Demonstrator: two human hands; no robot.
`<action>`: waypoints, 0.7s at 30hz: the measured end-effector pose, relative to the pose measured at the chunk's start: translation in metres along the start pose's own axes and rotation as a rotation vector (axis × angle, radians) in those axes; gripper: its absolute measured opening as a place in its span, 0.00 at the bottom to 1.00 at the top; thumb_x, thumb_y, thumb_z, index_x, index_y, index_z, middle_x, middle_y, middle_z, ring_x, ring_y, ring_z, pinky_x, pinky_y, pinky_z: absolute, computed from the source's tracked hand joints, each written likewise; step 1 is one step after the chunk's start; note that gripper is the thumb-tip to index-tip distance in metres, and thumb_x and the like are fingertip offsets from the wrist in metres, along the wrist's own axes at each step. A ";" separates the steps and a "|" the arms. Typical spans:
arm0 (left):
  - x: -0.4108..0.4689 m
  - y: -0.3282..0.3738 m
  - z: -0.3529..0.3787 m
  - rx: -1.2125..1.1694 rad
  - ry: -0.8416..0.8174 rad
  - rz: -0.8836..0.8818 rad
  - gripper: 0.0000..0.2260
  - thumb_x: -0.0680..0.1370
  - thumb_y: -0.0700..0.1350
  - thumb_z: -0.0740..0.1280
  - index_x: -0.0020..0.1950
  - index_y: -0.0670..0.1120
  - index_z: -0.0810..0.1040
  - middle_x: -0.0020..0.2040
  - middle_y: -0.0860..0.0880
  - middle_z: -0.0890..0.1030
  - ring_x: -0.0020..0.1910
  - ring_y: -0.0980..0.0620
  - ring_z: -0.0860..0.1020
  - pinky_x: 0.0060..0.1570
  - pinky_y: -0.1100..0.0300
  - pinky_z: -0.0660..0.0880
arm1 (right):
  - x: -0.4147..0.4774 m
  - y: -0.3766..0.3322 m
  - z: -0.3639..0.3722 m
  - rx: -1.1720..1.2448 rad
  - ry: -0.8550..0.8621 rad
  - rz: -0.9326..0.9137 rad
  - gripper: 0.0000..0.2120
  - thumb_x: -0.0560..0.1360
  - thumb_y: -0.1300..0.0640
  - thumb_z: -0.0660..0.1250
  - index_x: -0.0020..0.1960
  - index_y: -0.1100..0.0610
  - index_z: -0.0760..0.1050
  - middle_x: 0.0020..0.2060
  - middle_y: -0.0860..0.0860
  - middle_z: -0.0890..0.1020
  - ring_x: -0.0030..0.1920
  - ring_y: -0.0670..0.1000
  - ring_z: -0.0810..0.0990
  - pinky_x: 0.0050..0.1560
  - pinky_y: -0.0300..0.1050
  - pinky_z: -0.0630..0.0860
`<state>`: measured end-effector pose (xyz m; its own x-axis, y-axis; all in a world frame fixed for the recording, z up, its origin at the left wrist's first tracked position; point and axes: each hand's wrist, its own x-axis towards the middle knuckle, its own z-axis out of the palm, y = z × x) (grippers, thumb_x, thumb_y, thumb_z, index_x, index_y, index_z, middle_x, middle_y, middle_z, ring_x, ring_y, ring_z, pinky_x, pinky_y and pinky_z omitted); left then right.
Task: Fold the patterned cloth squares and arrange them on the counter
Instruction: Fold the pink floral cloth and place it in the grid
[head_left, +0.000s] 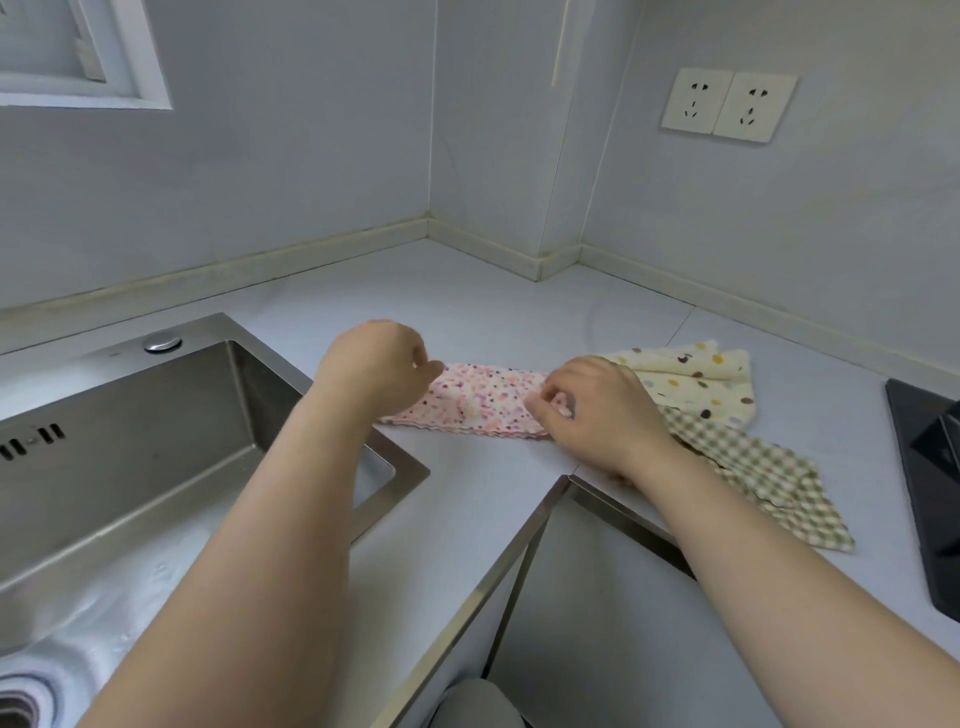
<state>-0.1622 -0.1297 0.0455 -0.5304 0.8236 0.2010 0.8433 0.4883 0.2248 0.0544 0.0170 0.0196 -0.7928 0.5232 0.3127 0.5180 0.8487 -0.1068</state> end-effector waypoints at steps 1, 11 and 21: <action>0.002 0.006 0.009 -0.024 0.070 0.050 0.12 0.82 0.55 0.63 0.58 0.52 0.82 0.59 0.50 0.81 0.58 0.47 0.78 0.55 0.53 0.74 | 0.006 -0.008 0.003 0.037 0.023 -0.002 0.18 0.81 0.39 0.57 0.53 0.48 0.81 0.53 0.44 0.82 0.57 0.46 0.76 0.65 0.49 0.71; 0.010 0.004 0.079 -0.074 -0.128 0.052 0.24 0.86 0.52 0.48 0.82 0.45 0.56 0.82 0.46 0.57 0.81 0.44 0.53 0.78 0.48 0.50 | 0.042 -0.064 0.052 0.133 -0.293 0.080 0.27 0.85 0.56 0.49 0.83 0.54 0.51 0.82 0.49 0.55 0.82 0.50 0.50 0.81 0.48 0.48; 0.007 0.001 0.072 0.104 -0.239 -0.162 0.30 0.83 0.63 0.41 0.83 0.54 0.44 0.84 0.49 0.43 0.82 0.42 0.40 0.77 0.38 0.38 | 0.035 -0.031 0.049 0.003 -0.401 0.272 0.33 0.84 0.40 0.40 0.83 0.57 0.42 0.83 0.53 0.44 0.82 0.53 0.42 0.81 0.55 0.42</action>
<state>-0.1588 -0.1026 -0.0219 -0.6333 0.7714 -0.0624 0.7605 0.6352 0.1344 -0.0046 0.0130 -0.0128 -0.6903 0.7142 -0.1156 0.7233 0.6768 -0.1372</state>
